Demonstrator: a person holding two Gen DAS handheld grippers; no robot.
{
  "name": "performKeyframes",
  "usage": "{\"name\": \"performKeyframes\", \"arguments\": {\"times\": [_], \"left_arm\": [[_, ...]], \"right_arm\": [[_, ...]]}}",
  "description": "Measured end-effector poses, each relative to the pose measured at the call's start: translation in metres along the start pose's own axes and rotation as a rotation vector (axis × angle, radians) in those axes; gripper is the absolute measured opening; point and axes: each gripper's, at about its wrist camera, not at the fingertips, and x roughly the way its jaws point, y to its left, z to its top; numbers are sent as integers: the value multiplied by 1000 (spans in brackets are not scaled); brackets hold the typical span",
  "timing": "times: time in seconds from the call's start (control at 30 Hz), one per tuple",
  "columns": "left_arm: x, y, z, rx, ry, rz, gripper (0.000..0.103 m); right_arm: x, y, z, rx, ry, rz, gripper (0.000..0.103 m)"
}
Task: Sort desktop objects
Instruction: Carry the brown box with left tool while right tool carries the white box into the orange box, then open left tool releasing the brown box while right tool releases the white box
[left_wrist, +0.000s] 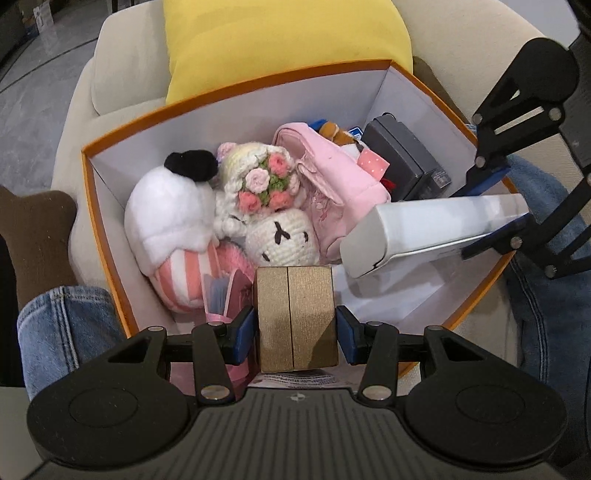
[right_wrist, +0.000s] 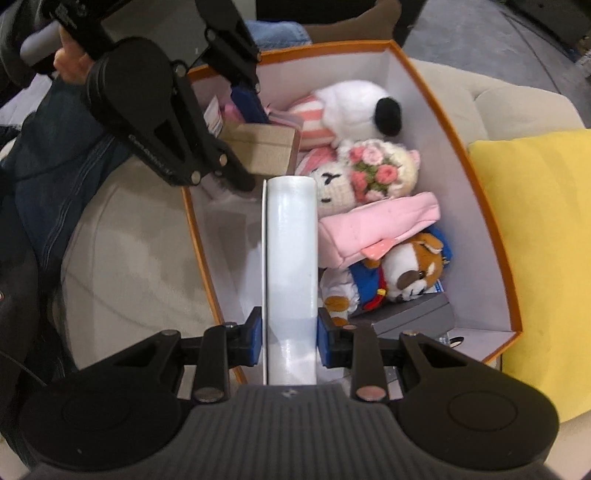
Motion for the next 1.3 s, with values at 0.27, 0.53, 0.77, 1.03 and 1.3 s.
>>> {"name": "performKeyframes", "arguments": {"times": [0.27,0.53,0.77,1.03,1.3], "left_arm": [[0,5,-4,-12,-6,-20,54],[-2,11,-4,-33,-24,-59,53],[-14,9,-7,-40,-66,-73,55],[-32,7,-14,-40,-101,-67,55],[-38,8,-16,-43,-113,-61,55]], "right_arm": [[30,-10,10,-19,78,45,31],[46,-16,18,-35,121,81,31],[56,-13,30,-130,189,81,31],[69,2,40,-291,294,70,31],[70,8,37,-313,345,26,32]]}}
